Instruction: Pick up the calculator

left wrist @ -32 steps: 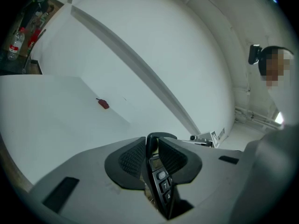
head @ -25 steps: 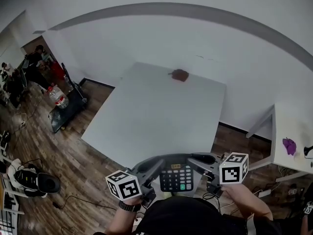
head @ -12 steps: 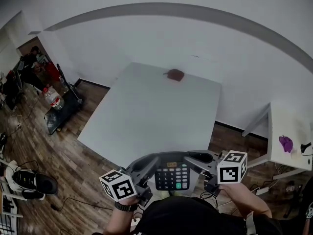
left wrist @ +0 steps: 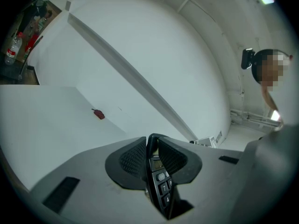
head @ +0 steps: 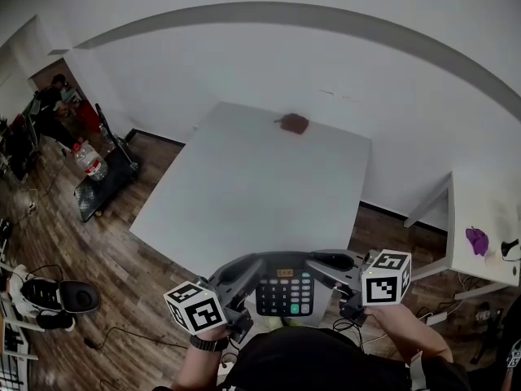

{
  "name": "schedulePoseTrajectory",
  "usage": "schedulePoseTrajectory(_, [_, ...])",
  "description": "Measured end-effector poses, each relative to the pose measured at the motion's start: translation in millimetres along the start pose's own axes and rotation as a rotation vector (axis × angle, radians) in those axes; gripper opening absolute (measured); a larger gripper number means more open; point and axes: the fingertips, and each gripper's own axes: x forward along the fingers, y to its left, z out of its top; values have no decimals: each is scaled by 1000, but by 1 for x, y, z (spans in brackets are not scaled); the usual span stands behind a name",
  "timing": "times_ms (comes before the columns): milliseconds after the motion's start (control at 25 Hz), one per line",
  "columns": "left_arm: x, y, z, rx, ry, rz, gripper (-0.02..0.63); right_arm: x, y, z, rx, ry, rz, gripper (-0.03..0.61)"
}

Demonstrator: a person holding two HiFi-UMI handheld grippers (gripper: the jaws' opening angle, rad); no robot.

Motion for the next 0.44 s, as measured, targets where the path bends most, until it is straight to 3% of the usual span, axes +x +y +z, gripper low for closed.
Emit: schedulePoseTrajectory(440, [9, 9, 5, -11, 5, -1, 78, 5, -10, 6, 3, -3, -8, 69])
